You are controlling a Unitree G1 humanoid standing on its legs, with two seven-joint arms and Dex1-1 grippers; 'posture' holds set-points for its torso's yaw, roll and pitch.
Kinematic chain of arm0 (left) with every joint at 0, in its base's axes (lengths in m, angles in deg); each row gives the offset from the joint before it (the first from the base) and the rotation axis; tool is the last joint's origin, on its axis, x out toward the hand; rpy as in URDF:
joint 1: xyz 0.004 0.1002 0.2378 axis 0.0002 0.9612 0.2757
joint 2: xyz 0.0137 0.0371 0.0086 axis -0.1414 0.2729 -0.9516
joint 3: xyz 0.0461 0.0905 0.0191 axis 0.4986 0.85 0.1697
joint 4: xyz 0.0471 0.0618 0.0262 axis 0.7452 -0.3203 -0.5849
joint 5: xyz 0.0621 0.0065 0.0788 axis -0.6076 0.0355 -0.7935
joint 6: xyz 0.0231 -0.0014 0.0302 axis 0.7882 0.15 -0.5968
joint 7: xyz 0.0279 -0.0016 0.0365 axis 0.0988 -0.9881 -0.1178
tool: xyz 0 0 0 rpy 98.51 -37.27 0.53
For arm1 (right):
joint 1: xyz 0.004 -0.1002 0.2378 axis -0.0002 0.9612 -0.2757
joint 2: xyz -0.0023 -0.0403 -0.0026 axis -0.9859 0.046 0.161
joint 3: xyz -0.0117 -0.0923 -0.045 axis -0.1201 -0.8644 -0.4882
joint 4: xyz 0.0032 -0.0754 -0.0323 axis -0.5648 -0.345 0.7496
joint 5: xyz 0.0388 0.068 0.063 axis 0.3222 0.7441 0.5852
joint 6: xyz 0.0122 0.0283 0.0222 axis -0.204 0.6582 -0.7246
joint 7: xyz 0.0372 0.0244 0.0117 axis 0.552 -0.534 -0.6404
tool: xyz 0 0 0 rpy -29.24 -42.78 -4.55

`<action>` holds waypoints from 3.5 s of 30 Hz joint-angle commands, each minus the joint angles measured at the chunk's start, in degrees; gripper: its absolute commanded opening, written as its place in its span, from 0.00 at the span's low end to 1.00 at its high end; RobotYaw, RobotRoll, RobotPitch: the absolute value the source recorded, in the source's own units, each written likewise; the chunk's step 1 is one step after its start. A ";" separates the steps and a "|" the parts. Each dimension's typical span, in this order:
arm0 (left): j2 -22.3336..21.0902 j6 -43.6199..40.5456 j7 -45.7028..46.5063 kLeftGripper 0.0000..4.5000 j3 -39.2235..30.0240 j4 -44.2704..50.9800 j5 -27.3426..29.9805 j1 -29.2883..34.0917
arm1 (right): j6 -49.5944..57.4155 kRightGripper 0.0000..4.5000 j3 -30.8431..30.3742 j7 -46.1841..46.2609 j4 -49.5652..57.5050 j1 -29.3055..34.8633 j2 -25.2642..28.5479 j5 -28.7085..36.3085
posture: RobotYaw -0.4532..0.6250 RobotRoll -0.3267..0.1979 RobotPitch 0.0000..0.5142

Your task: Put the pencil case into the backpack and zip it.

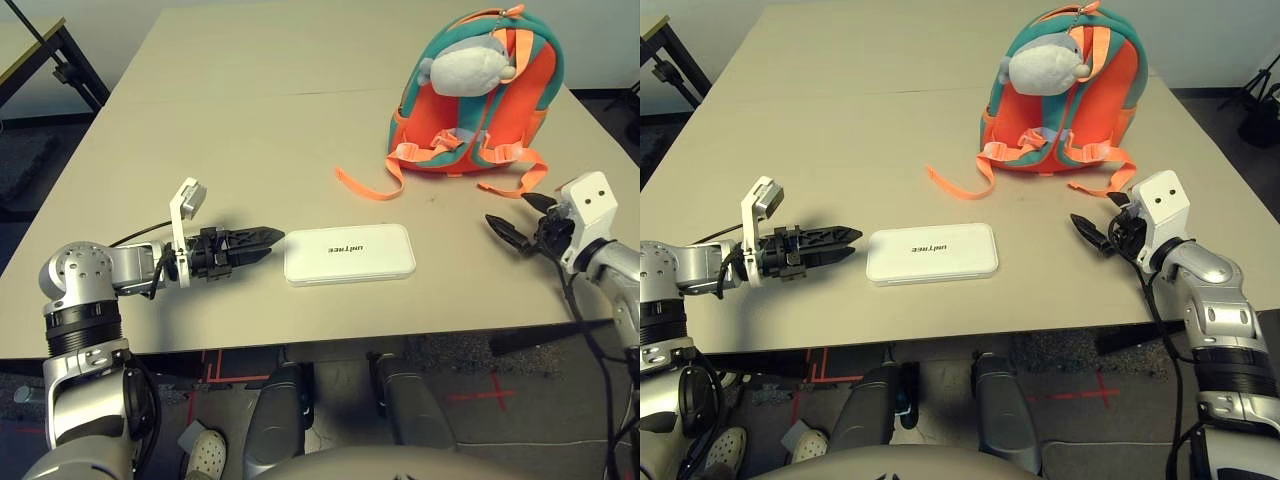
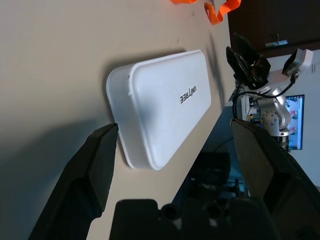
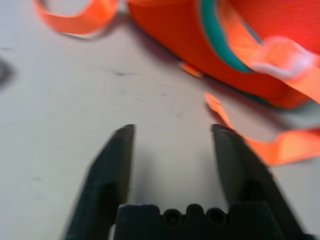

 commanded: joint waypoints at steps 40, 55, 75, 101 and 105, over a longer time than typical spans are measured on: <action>2.29 3.20 -7.60 1.00 6.22 -7.10 -7.92 -1.68 | 4.89 0.00 -10.48 -9.83 6.07 4.15 -0.53 -3.41 | 0.27 0.62 0.36; 2.38 3.55 -8.82 1.00 6.78 -6.91 -9.22 -1.21 | 11.39 0.00 -17.72 -7.77 13.72 1.35 -7.33 -4.65 | 0.28 0.62 0.36; 3.62 5.09 -8.97 1.00 6.13 -4.99 -10.08 0.00 | 22.59 0.00 -20.51 -3.00 19.33 -5.96 -14.15 -3.54 | 0.28 0.62 0.35; 9.18 7.17 -0.11 0.28 -4.82 -2.15 -7.23 -6.51 | 13.85 0.21 -17.09 -2.89 10.24 -5.29 -7.76 -5.24 | 0.28 0.62 0.35; 10.12 8.51 1.02 0.28 -6.87 -1.28 -6.42 -7.60 | 13.34 0.55 -16.33 -1.88 9.46 -5.45 -7.74 -5.58 | 0.28 0.62 0.35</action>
